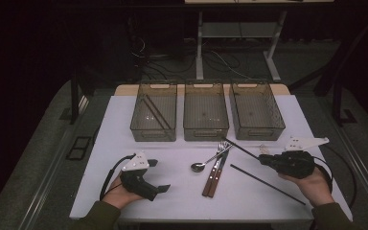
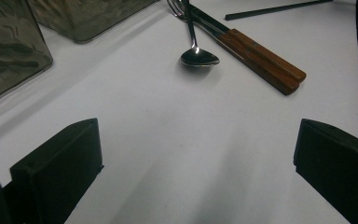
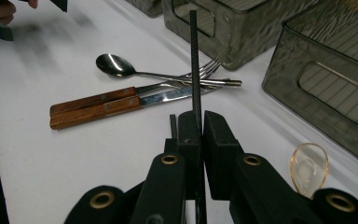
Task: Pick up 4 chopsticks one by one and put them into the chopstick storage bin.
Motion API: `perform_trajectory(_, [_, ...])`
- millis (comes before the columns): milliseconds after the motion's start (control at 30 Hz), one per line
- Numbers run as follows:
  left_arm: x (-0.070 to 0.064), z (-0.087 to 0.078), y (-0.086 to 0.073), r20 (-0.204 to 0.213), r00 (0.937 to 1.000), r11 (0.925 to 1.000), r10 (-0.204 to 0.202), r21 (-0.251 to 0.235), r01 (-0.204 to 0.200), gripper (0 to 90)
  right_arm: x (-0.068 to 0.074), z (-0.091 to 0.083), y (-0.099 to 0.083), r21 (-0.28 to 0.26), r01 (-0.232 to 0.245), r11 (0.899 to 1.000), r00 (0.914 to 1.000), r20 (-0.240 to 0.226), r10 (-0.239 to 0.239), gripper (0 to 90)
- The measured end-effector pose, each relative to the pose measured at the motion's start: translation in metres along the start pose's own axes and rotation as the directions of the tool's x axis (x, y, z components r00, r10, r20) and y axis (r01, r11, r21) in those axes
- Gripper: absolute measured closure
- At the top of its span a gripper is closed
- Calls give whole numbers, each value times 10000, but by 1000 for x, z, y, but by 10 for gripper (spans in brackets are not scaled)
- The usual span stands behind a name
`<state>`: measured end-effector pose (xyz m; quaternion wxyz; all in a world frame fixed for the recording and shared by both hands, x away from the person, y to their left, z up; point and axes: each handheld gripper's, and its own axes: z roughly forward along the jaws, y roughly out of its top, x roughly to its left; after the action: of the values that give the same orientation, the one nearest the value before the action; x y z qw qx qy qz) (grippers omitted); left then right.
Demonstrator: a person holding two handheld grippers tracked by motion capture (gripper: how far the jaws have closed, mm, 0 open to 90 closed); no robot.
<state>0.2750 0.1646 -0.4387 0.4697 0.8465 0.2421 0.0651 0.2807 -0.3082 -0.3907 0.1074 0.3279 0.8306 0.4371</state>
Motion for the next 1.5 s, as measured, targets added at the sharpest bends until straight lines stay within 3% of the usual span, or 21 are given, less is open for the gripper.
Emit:
perform_trajectory(733, [0, 0, 0, 16, 10000, 10000, 6, 1, -6, 0, 5, 11, 21, -390, -188, 9991, 9998, -18, 188, 853])
perform_trajectory(1500, [-1, 0, 0, 55, 10000, 9999, -22, -115, 22, 0, 12, 53, 61, -468, -453, 9979, 9989, 110, 458, 853])
